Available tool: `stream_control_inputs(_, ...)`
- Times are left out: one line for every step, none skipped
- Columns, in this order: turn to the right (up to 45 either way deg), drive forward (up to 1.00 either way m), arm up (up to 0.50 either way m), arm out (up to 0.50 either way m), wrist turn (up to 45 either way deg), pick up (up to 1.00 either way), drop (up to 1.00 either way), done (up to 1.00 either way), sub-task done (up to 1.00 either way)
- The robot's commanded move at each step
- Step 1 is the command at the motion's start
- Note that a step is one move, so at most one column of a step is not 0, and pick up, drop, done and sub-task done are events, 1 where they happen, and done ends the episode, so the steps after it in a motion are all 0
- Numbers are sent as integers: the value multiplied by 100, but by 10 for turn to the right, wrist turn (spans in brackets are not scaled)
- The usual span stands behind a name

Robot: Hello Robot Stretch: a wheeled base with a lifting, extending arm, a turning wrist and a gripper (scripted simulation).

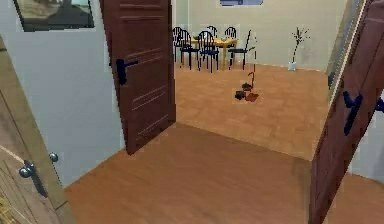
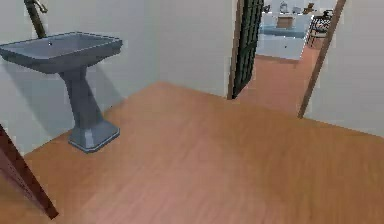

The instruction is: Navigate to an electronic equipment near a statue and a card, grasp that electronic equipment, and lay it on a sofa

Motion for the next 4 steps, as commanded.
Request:
stream_control_inputs(-450,0,0,0,0,0,0,0,0)
stream_control_inputs(-420,0,0,0,0,0,0,0,0)
stream_control_inputs(0,100,0,0,0,0,0,0,0)
stream_control_inputs(-30,0,0,0,0,0,0,0,0)
